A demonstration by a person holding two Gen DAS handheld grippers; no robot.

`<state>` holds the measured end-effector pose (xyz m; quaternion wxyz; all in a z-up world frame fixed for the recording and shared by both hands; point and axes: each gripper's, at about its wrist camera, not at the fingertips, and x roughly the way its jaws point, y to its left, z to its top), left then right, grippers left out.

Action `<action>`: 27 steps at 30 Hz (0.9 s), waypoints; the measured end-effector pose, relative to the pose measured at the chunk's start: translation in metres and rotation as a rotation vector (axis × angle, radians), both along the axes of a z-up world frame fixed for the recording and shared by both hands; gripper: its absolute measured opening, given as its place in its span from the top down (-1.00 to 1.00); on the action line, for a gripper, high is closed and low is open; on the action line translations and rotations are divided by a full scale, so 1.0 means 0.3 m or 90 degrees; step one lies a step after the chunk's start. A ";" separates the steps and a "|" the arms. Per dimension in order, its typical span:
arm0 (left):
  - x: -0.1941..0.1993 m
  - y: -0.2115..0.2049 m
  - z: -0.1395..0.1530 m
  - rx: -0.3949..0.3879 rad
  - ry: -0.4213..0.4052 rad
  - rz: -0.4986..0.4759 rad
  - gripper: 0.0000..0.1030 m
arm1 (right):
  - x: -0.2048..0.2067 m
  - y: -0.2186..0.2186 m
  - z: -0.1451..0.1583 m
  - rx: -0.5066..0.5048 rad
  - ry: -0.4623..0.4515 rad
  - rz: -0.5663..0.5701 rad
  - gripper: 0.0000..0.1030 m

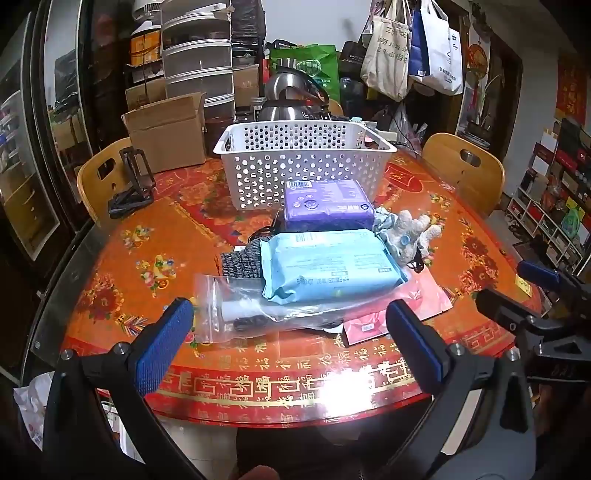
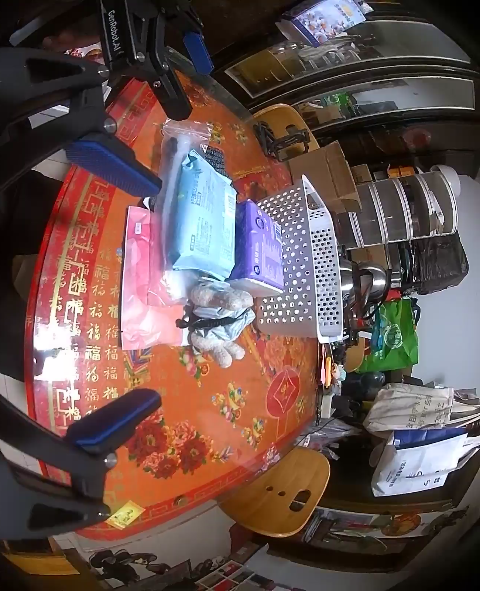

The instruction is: Organize soft objects

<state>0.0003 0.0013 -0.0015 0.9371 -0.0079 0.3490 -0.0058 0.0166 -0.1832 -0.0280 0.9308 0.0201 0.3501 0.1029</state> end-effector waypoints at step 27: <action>-0.003 0.008 0.011 -0.001 -0.002 0.000 -1.00 | -0.001 -0.003 -0.003 0.003 0.000 0.000 -1.00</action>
